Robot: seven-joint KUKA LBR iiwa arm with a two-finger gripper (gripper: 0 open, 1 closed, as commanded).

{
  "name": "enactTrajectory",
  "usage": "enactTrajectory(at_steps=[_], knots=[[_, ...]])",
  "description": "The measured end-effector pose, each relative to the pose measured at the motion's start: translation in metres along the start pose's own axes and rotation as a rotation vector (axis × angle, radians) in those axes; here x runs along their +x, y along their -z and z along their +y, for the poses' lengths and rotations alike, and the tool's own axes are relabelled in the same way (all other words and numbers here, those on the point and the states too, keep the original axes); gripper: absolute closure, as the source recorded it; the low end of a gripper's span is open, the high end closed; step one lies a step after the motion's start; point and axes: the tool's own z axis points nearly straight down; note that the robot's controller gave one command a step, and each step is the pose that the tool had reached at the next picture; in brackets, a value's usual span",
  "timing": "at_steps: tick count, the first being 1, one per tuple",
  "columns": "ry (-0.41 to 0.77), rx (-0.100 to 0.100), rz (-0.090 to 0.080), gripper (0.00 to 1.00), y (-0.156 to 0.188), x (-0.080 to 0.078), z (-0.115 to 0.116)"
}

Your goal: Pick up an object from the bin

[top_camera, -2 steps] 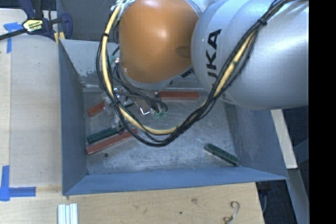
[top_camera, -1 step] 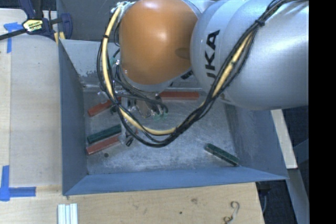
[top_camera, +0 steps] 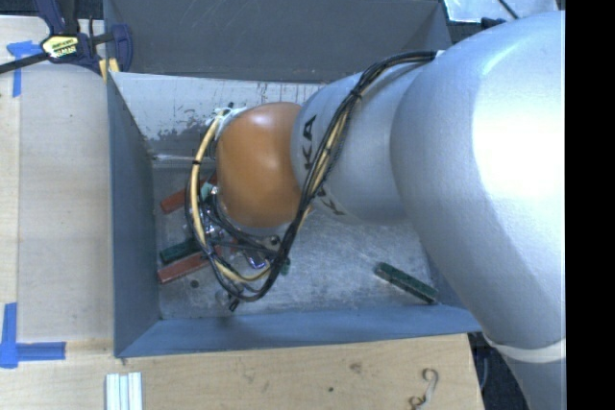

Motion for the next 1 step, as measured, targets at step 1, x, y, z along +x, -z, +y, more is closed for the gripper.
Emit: enactTrajectory(at_steps=[1], knots=[[-0.001,-0.001,-0.008,1.0,0.005,-0.0024,0.0004]])
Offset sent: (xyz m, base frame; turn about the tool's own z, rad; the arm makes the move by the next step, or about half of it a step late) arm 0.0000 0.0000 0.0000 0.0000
